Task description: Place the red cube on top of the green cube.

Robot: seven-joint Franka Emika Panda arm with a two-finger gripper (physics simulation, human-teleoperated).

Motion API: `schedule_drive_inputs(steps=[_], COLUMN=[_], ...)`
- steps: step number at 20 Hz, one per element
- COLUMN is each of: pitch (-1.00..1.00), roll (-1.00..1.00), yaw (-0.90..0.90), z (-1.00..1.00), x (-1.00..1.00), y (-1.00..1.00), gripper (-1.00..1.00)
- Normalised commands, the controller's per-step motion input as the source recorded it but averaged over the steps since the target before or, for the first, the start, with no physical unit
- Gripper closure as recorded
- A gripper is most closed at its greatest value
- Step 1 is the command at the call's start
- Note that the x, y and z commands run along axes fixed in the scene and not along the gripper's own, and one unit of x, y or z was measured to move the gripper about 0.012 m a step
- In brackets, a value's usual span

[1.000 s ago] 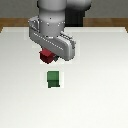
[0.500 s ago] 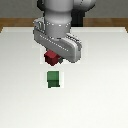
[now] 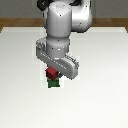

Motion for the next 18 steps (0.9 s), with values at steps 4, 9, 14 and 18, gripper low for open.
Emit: schedule_drive_inputs(steps=[4, 9, 14, 18], pitch=[0.0, 0.0, 0.0, 0.0], roll=[0.0, 0.0, 0.0, 0.0], yaw=[0.0, 0.0, 0.0, 0.0], z=[0.0, 0.0, 0.0, 0.0], x=[0.0, 0.0, 0.0, 0.0], y=[0.0, 0.0, 0.0, 0.0], gripper=[-1.0, -1.0, -1.0, -1.0])
